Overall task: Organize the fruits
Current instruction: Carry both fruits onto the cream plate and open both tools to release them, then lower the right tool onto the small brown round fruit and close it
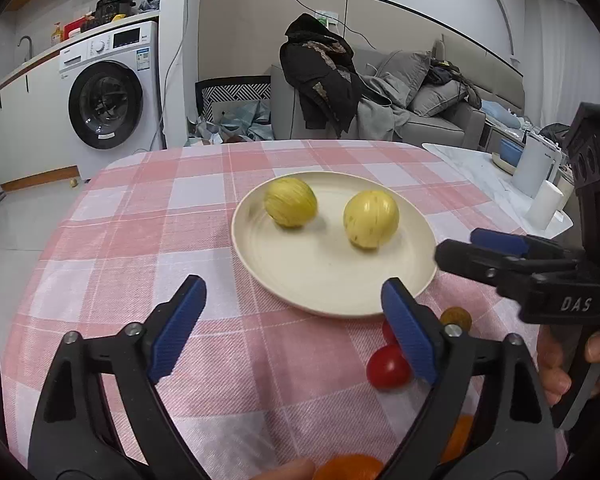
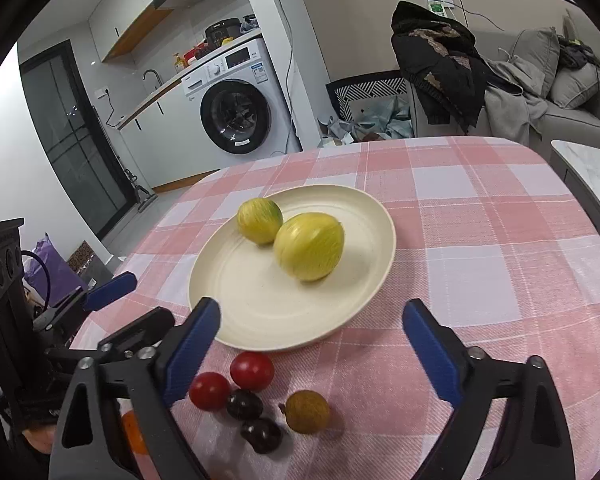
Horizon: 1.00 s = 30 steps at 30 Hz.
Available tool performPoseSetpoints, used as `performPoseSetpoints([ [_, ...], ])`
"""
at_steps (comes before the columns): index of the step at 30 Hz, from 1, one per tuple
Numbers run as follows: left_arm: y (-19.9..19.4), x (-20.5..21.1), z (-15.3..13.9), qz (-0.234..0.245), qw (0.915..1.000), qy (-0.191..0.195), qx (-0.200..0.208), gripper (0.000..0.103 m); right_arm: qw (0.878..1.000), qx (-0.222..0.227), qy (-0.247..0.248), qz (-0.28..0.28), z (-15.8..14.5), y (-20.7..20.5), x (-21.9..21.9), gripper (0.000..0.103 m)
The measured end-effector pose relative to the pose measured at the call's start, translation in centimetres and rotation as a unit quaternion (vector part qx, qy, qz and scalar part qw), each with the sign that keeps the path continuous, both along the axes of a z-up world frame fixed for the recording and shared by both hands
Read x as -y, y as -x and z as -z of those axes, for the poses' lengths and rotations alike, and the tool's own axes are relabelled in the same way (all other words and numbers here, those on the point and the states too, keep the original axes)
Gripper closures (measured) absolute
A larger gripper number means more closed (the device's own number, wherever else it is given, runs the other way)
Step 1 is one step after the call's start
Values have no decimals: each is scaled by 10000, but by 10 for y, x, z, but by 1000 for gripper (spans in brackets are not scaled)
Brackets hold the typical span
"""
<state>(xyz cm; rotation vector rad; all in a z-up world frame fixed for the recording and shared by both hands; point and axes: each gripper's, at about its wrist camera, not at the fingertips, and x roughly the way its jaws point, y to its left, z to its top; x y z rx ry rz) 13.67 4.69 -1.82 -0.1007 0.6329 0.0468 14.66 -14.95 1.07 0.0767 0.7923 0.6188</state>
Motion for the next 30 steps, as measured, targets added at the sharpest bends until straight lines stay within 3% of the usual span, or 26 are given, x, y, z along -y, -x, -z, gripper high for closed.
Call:
performPoseSetpoints([
  [2, 11, -1, -5, -17, 10000, 12, 87, 1, 10000, 24, 24, -2, -3, 4, 5, 0],
  [10, 57, 9, -20, 223, 9990, -123, 360, 1, 9999, -8, 102, -105, -9, 25, 21, 0],
  [30, 103, 20, -12, 316, 9990, -301, 59, 1, 9946, -126, 780, -675, -10, 77, 21, 0],
])
